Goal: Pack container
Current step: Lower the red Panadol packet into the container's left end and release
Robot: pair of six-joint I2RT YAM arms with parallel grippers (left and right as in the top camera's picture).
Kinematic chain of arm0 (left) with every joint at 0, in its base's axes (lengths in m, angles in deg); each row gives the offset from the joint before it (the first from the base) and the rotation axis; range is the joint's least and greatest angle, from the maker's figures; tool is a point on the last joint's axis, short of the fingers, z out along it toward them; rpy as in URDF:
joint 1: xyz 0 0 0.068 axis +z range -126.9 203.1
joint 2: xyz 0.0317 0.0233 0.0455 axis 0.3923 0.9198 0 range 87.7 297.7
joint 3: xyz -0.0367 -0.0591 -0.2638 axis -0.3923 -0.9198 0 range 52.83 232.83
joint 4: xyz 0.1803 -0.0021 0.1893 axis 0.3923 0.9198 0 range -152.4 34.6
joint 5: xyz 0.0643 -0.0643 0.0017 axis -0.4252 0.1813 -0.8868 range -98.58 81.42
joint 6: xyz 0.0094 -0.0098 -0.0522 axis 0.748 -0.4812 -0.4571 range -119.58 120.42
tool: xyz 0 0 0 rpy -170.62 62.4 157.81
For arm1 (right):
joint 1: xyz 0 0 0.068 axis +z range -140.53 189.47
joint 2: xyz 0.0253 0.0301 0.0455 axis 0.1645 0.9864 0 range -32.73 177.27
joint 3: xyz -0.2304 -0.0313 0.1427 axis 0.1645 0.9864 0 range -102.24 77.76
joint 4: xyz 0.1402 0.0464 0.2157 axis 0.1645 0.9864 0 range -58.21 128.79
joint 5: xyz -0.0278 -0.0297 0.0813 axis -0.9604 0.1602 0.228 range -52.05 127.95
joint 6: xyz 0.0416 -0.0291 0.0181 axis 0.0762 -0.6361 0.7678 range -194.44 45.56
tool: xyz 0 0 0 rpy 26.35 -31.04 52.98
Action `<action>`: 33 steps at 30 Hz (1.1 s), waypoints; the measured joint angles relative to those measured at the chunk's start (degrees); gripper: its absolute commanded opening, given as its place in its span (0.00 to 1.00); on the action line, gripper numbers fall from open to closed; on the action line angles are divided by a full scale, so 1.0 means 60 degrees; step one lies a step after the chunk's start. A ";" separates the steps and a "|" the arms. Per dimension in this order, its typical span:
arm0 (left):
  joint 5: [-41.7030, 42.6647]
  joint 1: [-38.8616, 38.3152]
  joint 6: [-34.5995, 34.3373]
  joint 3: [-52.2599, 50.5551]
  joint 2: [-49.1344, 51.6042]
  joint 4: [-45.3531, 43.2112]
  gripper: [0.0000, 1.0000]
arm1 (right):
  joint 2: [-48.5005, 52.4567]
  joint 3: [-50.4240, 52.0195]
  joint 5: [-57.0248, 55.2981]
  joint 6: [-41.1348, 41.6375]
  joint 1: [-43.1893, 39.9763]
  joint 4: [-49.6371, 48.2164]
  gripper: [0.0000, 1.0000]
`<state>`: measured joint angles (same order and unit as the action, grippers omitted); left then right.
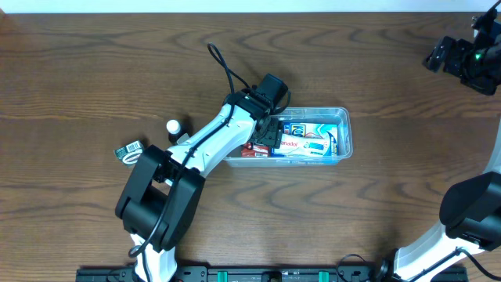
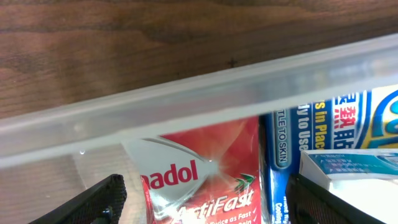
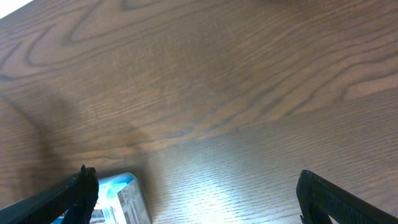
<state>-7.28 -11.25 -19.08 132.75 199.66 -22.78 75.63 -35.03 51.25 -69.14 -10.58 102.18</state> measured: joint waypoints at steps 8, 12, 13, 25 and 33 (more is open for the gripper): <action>-0.0004 0.0000 0.0047 0.0007 -0.1107 0.0007 0.54 | 0.0000 0.0004 0.0000 0.0000 0.0000 0.0000 0.99; -0.0004 0.0000 0.0029 0.0109 -0.1468 0.0098 0.31 | 0.0000 0.0000 0.0000 0.0000 0.0000 0.0000 0.99; -0.0004 0.0000 0.0058 0.0117 -0.1468 0.0149 0.28 | 0.0000 0.0000 0.0000 0.0000 0.0000 0.0000 0.99; -0.0033 0.0000 0.0073 0.0117 -0.1126 0.0594 0.06 | 0.0000 0.0000 0.0000 0.0000 0.0000 0.0000 0.99; -0.0036 0.0000 0.0076 0.0117 -0.0350 0.0681 0.06 | 0.0000 0.0000 0.0000 0.0000 0.0000 0.0000 0.99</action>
<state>-7.50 -11.25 -18.62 133.45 197.56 -18.70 75.63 -35.03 51.25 -69.14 -10.58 102.18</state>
